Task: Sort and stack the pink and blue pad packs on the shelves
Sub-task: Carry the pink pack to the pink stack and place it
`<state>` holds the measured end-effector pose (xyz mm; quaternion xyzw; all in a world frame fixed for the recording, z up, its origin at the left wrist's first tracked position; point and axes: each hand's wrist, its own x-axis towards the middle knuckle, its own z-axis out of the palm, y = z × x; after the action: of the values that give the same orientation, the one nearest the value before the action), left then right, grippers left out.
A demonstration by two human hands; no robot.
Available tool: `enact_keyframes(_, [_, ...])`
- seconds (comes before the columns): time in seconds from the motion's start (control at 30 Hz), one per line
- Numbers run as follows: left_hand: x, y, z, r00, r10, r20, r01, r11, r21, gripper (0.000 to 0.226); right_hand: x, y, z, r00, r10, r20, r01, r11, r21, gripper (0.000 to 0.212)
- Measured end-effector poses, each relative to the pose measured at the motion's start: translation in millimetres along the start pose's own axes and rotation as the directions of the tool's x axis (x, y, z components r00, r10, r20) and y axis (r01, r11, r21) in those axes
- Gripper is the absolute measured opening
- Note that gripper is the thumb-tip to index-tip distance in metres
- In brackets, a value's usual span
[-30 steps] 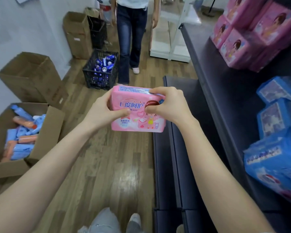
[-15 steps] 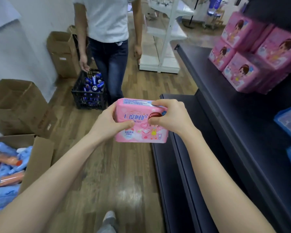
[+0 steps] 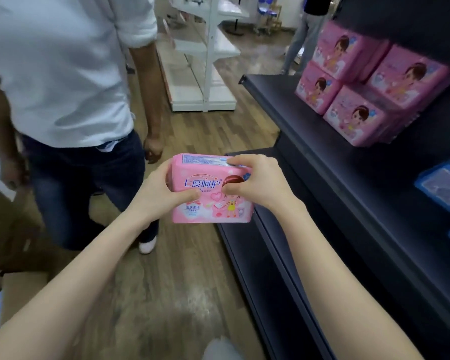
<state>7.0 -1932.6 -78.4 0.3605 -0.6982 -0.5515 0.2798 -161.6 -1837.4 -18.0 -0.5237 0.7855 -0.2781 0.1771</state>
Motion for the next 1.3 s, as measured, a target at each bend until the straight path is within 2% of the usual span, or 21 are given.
enact_keyframes(0.33, [88.0,17.1,6.9,0.994,0.047,0.098,-0.052,0.998,0.046,0.065,59.0,10.4,-25.5,0.993,0.051,-0.111,-0.056,0.997,-0.043,0.052])
enact_keyframes(0.57, [173.0,47.4,21.5,0.983,0.148,0.113,-0.152,0.988,0.028,0.058,125.1,19.1,-67.5,0.98,0.034,-0.197,-0.053,0.994,-0.094,0.052])
enact_keyframes(0.67, [209.1,64.8,29.9,0.972,0.184,0.149,-0.191,0.981,0.032,0.063,151.7,25.0,-88.1,0.971,0.041,-0.237,-0.066,0.993,-0.099,0.054])
enact_keyframes(0.93, [281.5,94.5,67.3,0.933,0.257,0.253,-0.275,0.961,0.037,0.084,181.9,48.8,-130.3,0.914,0.084,-0.396,-0.137,0.985,-0.108,0.048])
enact_keyframes(1.07, [303.2,104.8,91.5,0.9,0.284,0.332,-0.309,0.951,0.024,0.079,180.7,62.0,-145.5,0.883,0.153,-0.444,-0.21,0.974,-0.082,0.041])
enact_keyframes(1.3, [331.3,131.0,129.8,0.812,0.325,0.485,-0.363,0.932,-0.016,0.07,173.2,80.2,-167.2,0.795,0.266,-0.545,-0.335,0.942,-0.028,0.057])
